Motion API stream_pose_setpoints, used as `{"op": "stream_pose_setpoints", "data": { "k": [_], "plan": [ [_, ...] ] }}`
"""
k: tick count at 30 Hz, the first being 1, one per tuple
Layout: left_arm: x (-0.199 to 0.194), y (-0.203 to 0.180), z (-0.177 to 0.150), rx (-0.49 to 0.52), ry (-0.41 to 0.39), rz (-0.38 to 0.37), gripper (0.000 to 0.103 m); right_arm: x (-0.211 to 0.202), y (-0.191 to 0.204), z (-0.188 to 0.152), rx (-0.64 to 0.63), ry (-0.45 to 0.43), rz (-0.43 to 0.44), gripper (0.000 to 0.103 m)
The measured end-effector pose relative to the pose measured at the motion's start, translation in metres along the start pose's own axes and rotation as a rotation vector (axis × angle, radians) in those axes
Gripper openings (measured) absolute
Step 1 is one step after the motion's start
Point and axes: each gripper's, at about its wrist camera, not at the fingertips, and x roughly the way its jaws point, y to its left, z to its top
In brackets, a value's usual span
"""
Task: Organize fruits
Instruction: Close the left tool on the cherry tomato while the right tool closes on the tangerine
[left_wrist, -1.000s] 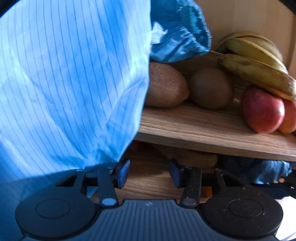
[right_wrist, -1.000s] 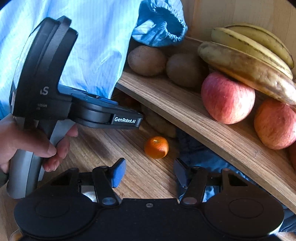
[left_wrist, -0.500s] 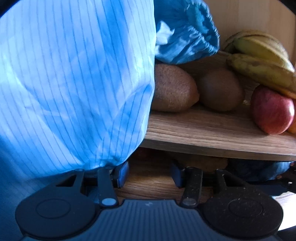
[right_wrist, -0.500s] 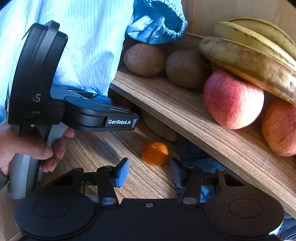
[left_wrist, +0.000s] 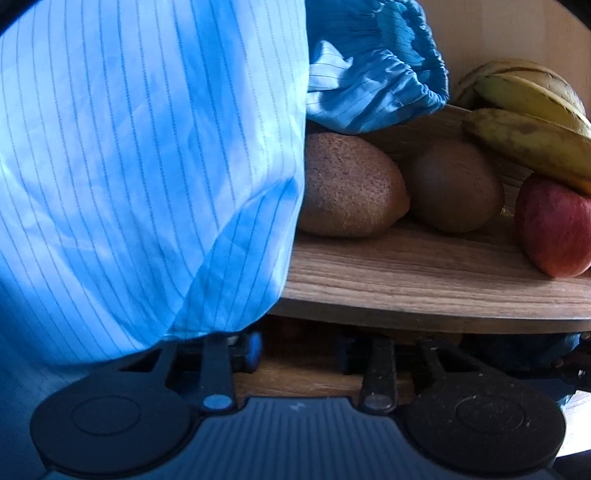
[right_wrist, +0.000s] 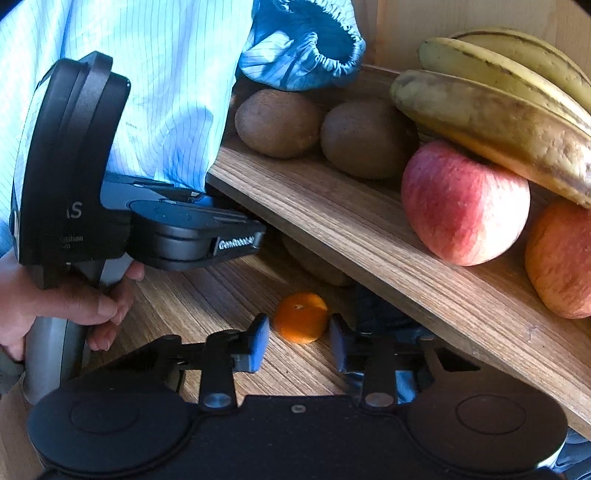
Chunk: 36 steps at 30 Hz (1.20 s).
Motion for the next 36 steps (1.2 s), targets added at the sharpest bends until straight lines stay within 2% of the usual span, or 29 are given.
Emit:
{"op": "stream_pose_setpoints", "data": {
  "k": [3,12,24,36],
  "plan": [
    [0.001,0.002,0.000,-0.026,-0.005,-0.002,0.024,0.003,0.001,0.002,0.000,0.000,0.000,0.035],
    [-0.003,0.001,-0.006,-0.042,0.006,-0.009,0.023,0.001,0.008,0.000,-0.004,0.008,-0.001,0.034],
    [-0.025,0.005,-0.016,-0.053,0.084,-0.046,0.023,-0.010,0.015,-0.007,0.017,0.044,0.006,0.034],
    [-0.085,0.006,-0.057,-0.063,0.156,-0.080,0.022,-0.044,0.026,-0.019,0.051,0.045,-0.019,0.034]
  ]
}}
